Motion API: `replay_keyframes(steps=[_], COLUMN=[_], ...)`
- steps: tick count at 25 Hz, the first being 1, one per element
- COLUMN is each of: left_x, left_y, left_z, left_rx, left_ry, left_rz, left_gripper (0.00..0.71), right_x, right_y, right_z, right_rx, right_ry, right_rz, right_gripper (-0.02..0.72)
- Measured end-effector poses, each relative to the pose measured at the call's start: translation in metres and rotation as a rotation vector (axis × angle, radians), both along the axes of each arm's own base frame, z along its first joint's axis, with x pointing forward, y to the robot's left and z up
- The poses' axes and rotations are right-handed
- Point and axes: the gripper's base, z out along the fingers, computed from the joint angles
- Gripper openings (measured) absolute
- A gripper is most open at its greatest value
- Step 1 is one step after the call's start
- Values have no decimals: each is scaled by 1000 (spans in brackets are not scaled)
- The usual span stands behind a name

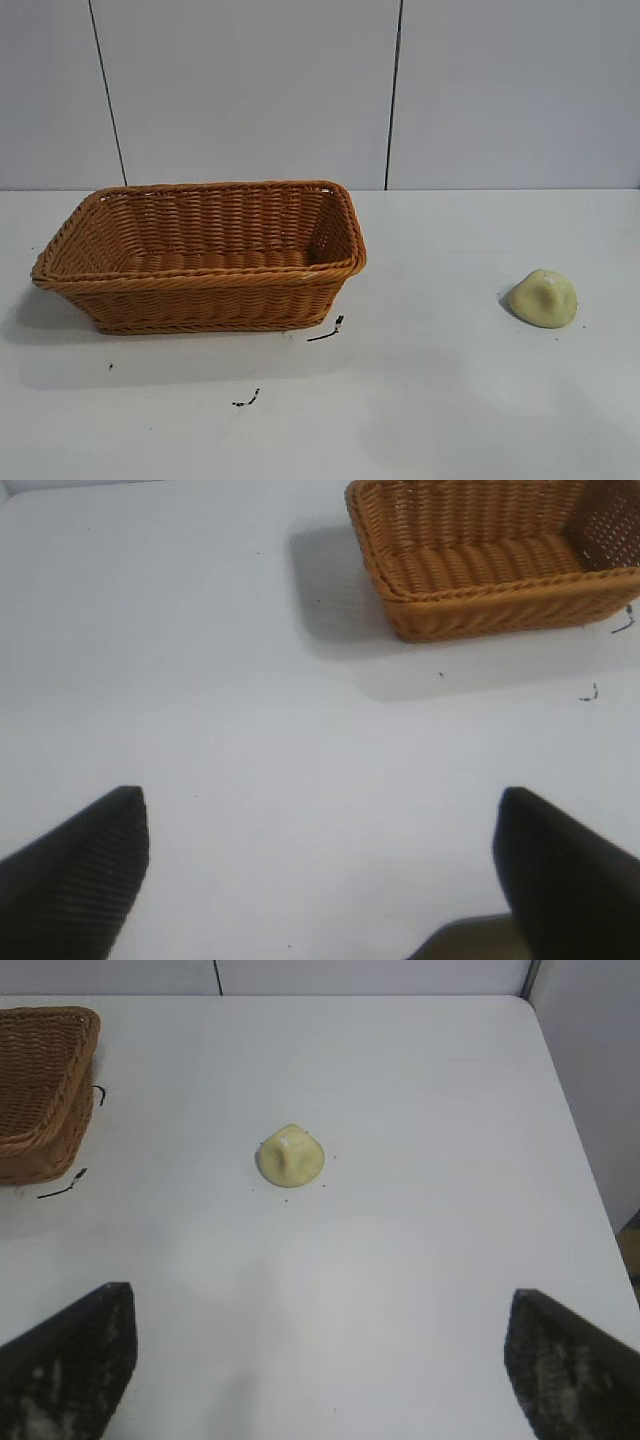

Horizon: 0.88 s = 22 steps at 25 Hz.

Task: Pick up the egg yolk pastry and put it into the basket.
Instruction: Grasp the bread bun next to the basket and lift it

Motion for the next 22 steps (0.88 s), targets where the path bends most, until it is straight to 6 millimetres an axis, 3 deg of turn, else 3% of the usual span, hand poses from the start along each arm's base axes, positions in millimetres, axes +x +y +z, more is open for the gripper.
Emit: replay_keyframes(steps=[4, 5, 10, 18, 22], left_x=[0, 0, 0, 0, 0], left_y=[0, 0, 0, 0, 0], left_z=[0, 0, 0, 0, 0], left_rx=[0, 0, 0, 0, 0], left_ry=[0, 0, 0, 0, 0], left_rz=[0, 0, 0, 0, 0], left_gripper=[696, 696, 696, 696, 696], right_x=[47, 72, 139, 242, 276], right_y=[-1, -1, -2, -4, -4], right_z=[16, 20, 20, -15, -35], right_rx=[2, -2, -2, -22, -12], right_ry=[128, 188, 325, 518, 576], right_rz=[0, 4, 9, 38, 47], right_gripper=[693, 693, 693, 693, 693])
